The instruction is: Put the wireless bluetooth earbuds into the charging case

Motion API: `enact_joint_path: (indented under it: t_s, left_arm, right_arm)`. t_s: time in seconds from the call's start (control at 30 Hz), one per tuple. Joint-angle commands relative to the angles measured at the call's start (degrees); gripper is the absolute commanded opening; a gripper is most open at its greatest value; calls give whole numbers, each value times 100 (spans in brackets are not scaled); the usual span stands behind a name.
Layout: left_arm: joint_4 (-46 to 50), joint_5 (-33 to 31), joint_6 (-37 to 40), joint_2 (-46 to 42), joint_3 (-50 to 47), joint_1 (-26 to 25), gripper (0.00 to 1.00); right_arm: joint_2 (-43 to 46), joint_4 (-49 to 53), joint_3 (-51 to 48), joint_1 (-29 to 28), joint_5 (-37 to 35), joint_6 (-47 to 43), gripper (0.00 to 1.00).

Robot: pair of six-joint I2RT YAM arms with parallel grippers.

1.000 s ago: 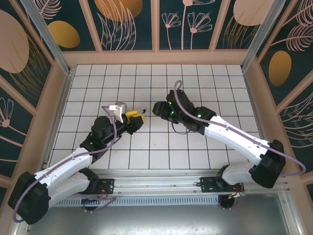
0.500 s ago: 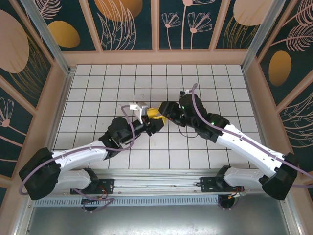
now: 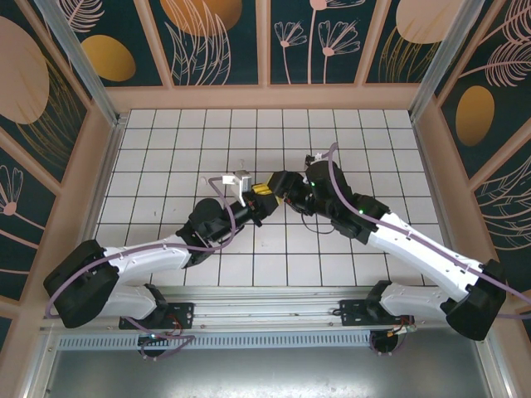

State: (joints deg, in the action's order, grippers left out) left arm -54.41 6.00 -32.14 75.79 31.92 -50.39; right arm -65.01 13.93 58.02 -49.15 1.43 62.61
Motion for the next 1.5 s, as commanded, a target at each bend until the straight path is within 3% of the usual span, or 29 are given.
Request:
enact_joint_path:
  t_s: [0.0, 0.1, 0.2, 0.33, 0.5, 0.63, 0.8, 1.1, 1.33, 1.47]
  left_arm:
    - [-250, -247, -168, -109, 68, 12, 17]
    - [84, -363, -212, -259, 62, 12, 11]
    - [386, -446, -280, -550, 17, 71, 8]
    - [1019, 105, -397, -856, 221, 394, 0]
    - [1589, 1265, -646, -1183, 608, 844, 0]
    - [1442, 1996, -932, -1252, 798, 923, 0]
    - [461, 2835, -1759, -1035, 919, 928, 0]
    - [-696, 3145, -2513, -588, 905, 929, 0]
    - [-806, 3158, -2562, -583, 887, 926, 0]
    - [-628, 3214, -2481, -617, 940, 928, 0]
  right_arm:
    - [142, -225, -126, -43, 171, -42, 63]
    - [279, -265, -124, -44, 44, -408, 78]
    - [641, -274, -127, -4, -286, -903, 80]
    - [1300, -1042, -548, 328, -264, -1565, 68]
    - [1648, -2634, -1232, 1097, 1084, -1860, 62]
    - [1426, -3214, -1294, 1179, 1916, -2032, 63]
    - [1163, -4023, -1375, 1162, 2792, -1788, 60]
    - [1223, -4440, -1535, 1135, 2899, -1686, 44]
    - [959, -4443, -1425, 1137, 3280, -1691, 42]
    - [904, -4545, -1464, 1144, 3341, -1683, 29]
